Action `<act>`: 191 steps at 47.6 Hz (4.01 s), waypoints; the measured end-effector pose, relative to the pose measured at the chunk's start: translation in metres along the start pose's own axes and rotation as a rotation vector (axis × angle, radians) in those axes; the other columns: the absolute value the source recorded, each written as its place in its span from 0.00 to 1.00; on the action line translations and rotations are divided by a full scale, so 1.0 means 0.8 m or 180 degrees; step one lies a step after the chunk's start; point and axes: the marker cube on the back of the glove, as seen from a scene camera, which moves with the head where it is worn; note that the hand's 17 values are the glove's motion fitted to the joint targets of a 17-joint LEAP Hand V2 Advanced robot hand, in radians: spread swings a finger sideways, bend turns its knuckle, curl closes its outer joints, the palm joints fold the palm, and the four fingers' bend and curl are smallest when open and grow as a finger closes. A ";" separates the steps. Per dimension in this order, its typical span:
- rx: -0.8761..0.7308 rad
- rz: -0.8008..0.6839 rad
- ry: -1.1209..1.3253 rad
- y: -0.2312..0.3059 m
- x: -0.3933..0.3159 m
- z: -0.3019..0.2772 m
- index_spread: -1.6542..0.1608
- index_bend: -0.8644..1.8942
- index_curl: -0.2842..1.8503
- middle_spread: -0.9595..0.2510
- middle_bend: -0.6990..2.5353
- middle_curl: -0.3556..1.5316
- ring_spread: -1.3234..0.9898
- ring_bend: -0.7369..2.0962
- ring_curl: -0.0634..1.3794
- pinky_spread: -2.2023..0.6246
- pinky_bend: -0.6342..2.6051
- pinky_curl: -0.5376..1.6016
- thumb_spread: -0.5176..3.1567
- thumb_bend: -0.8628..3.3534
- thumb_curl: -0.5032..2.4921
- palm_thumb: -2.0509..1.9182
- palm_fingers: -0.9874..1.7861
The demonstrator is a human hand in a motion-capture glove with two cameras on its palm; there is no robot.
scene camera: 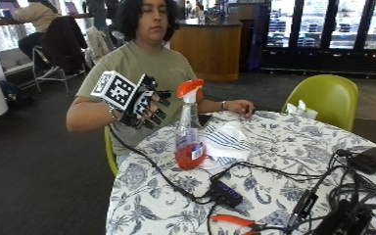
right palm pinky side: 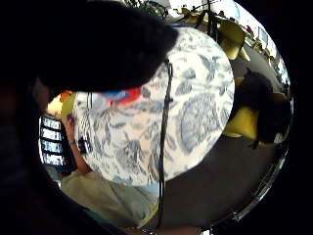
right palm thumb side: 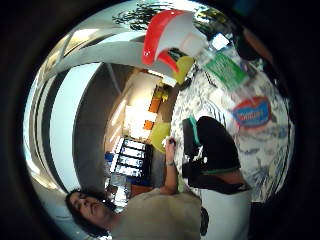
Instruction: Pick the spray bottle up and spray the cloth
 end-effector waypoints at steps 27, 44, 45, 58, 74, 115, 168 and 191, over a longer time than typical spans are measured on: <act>-0.0190 0.0434 -0.0062 0.135 0.030 -0.029 0.72 0.36 0.29 0.87 0.27 0.39 0.59 0.42 0.29 0.86 0.35 0.43 0.44 0.20 0.30 0.68 0.49; -0.0235 0.0466 -0.0151 0.068 0.042 -0.010 0.73 0.36 0.27 0.88 0.27 0.37 0.59 0.43 0.30 0.86 0.36 0.43 0.44 0.20 0.30 0.70 0.48; -0.0237 0.0454 -0.0182 0.062 0.042 -0.008 0.73 0.36 0.27 0.88 0.27 0.37 0.59 0.43 0.30 0.86 0.36 0.42 0.44 0.20 0.30 0.70 0.48; -0.0034 0.0306 -0.0543 -0.020 0.024 0.031 0.74 0.36 0.26 0.88 0.27 0.36 0.59 0.43 0.29 0.86 0.35 0.42 0.43 0.20 0.30 0.71 0.48; 0.0333 0.0140 -0.0639 -0.112 -0.001 0.058 0.79 0.37 0.27 0.88 0.28 0.37 0.59 0.41 0.28 0.85 0.29 0.40 0.40 0.20 0.30 0.73 0.46; 0.1502 0.0017 -0.0752 -0.216 -0.005 0.080 0.69 0.35 0.24 0.74 0.27 0.39 0.53 0.44 0.30 0.81 0.28 0.42 0.37 0.20 0.32 0.76 0.61; 0.0238 -0.1119 0.2031 -0.196 -0.111 -0.001 0.76 0.42 0.36 0.62 0.36 0.46 0.48 0.47 0.36 0.67 0.35 0.45 0.23 0.20 0.37 0.78 0.84; -0.1759 -0.1233 0.4068 -0.134 -0.077 0.159 0.76 0.42 0.39 0.61 0.37 0.47 0.48 0.48 0.37 0.67 0.34 0.46 0.21 0.20 0.40 0.78 0.84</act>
